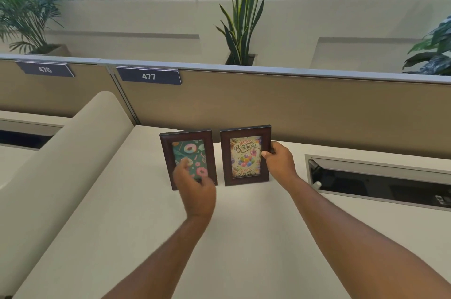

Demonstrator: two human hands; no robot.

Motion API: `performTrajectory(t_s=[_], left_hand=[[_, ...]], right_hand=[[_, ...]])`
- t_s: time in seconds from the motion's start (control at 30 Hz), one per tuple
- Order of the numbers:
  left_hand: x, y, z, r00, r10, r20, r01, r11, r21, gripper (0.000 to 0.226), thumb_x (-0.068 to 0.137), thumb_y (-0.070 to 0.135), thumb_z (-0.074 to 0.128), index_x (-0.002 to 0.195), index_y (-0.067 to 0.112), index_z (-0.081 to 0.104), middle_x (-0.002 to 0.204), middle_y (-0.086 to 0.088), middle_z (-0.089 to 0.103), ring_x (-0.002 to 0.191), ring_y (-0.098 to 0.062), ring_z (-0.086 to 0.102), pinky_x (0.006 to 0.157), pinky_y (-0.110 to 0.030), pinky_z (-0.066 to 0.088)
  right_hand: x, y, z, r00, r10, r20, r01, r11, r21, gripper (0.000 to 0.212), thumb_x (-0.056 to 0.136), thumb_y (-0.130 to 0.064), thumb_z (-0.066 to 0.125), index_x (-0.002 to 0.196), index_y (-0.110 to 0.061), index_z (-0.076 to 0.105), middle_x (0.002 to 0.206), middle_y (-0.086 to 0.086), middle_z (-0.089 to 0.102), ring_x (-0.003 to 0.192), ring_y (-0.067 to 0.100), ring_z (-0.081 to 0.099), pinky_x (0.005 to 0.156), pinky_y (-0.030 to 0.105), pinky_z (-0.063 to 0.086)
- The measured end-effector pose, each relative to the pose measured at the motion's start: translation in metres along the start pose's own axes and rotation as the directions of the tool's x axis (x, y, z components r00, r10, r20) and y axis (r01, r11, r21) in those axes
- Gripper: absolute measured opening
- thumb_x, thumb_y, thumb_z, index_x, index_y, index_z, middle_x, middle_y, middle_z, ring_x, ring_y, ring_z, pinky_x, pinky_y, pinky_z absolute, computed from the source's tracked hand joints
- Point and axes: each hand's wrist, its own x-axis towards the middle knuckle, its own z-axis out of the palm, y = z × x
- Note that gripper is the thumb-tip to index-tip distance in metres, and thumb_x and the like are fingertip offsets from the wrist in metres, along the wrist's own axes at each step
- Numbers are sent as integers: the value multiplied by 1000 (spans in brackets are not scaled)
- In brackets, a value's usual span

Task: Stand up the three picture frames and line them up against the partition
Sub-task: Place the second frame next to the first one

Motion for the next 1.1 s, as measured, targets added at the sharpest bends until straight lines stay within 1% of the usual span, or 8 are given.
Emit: performTrajectory(t_s=[0.07, 0.13, 0.2, 0.3, 0.4, 0.53, 0.9, 1.1], left_hand=[[16, -15, -14, 996, -45, -73, 55, 988, 144, 72, 76, -10, 69, 141, -2, 38, 139, -23, 42, 134, -38, 40, 108, -57, 41], [28, -29, -26, 989, -141, -39, 147, 956, 253, 83, 79, 0, 75, 148, 1, 30, 149, -24, 35, 143, -39, 31, 111, -60, 35], [35, -43, -33, 976, -213, 50, 192, 944, 267, 88, 84, 9, 76, 153, 5, 22, 155, -22, 30, 147, -37, 28, 114, -56, 33], [40, -57, -37, 950, -276, 147, 236, 942, 240, 85, 87, 9, 73, 155, 8, 22, 155, -19, 35, 143, -35, 38, 115, -51, 38], [42, -60, -35, 951, -250, 181, 214, 957, 196, 72, 86, 3, 71, 148, 7, 34, 144, -16, 49, 132, -33, 52, 107, -52, 47], [44, -55, -29, 964, -227, 142, 204, 966, 157, 66, 84, -2, 70, 142, 8, 40, 135, -13, 57, 124, -30, 57, 104, -50, 51], [50, -56, -35, 966, -228, 119, 210, 966, 151, 64, 85, -2, 69, 141, 9, 41, 135, -13, 58, 123, -30, 58, 102, -46, 53], [54, -58, -45, 962, -246, 116, 225, 960, 168, 67, 85, -1, 69, 144, 10, 38, 138, -12, 57, 126, -30, 57, 103, -49, 52]], right_hand=[[0, -3, 4, 1000, 2, 5, -2, 1000, -2, 20, 98, -19, 55, 116, -17, 62, 108, -1, 66, 99, 18, 60, 75, 32, 55], [1, -5, 9, 1000, 1, 15, -1, 1000, 9, 20, 98, -19, 55, 117, -16, 62, 108, 0, 66, 99, 19, 60, 77, 33, 56], [1, -7, 13, 1000, -4, 20, 4, 1000, 17, 21, 98, -18, 54, 118, -15, 62, 107, -2, 65, 98, 18, 60, 71, 27, 53], [2, -10, 18, 1000, -8, 22, 8, 1000, 24, 22, 98, -19, 55, 118, -16, 62, 105, -3, 64, 96, 16, 59, 65, 21, 50], [3, -10, 21, 1000, -2, 19, 1, 1000, 23, 22, 98, -19, 55, 118, -17, 62, 105, -5, 63, 95, 15, 59, 63, 19, 49], [5, -10, 22, 1000, -2, 15, 2, 1000, 17, 22, 97, -20, 56, 119, -17, 61, 106, -5, 64, 96, 15, 59, 62, 18, 49], [2, -21, 34, 999, -26, 20, 27, 999, -24, 17, 97, -19, 55, 113, -17, 62, 99, -6, 62, 91, 14, 58, 58, 17, 46], [-2, -28, 45, 999, -19, 33, 20, 999, -36, 19, 98, -20, 54, 114, -17, 62, 108, 0, 67, 92, 14, 58, 62, 21, 48]])
